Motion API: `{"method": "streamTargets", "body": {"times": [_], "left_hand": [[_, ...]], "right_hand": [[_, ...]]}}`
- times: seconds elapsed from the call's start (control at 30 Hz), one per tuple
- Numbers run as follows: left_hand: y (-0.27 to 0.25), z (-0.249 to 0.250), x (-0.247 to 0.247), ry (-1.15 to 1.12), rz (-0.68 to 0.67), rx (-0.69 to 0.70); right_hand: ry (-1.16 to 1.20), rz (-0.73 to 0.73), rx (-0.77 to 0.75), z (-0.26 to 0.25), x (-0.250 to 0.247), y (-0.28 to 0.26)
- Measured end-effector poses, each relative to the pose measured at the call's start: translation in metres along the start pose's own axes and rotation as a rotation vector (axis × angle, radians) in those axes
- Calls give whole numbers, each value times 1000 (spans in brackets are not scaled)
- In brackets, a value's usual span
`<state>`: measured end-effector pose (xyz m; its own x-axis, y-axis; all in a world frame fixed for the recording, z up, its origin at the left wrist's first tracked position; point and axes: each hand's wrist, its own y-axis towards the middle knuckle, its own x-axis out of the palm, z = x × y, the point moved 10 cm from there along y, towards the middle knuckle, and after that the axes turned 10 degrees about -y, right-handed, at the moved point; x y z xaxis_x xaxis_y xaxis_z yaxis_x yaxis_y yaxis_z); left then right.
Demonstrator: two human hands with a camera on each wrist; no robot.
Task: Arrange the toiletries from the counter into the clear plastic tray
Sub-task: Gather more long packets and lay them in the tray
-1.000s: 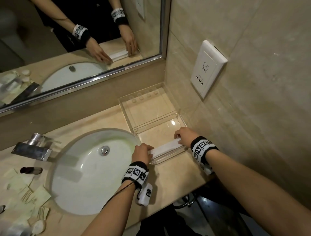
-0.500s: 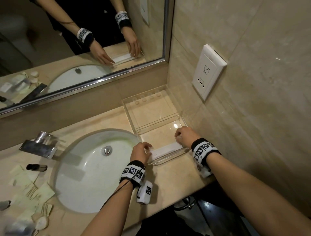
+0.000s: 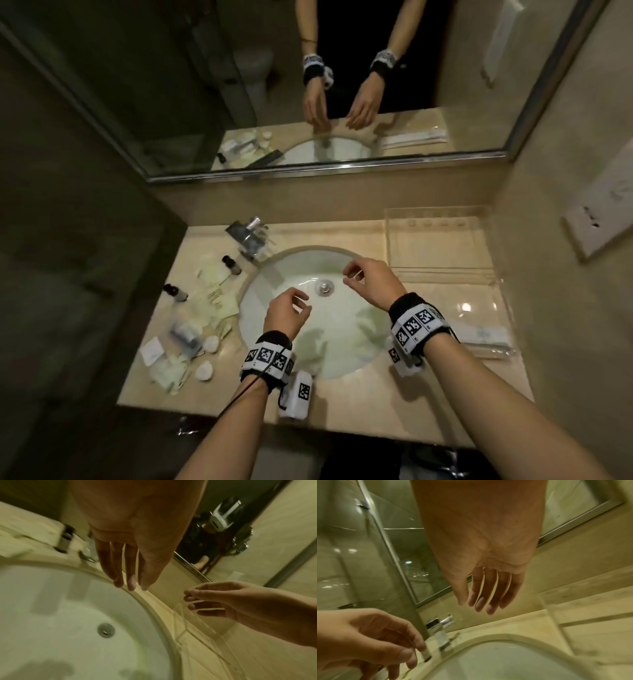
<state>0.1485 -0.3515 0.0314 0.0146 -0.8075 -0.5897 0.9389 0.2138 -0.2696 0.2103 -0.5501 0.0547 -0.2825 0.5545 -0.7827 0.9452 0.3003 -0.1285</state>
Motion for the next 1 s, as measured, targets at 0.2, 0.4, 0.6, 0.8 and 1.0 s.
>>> {"method": "streamTargets", "body": {"times": [0.2,0.4,0.6,0.8,1.0], "left_hand": [[-33,-73,-104,-21,193,-148],[-48,-134,-172,-57,286,-267],[-32,-202,-214,-142,316,-369],[10,-246,-231,-216,252,-390],[42,-275,-236,-234,163,-368]], "right_hand": [[35,-167,-171,-104,70,19],[21,-278,-251,-177,129,33],[-31,-336,-199,-216,196,64],[-83,-335,60,-220,265,100],[-370,-327,121,-225,308,104]]}}
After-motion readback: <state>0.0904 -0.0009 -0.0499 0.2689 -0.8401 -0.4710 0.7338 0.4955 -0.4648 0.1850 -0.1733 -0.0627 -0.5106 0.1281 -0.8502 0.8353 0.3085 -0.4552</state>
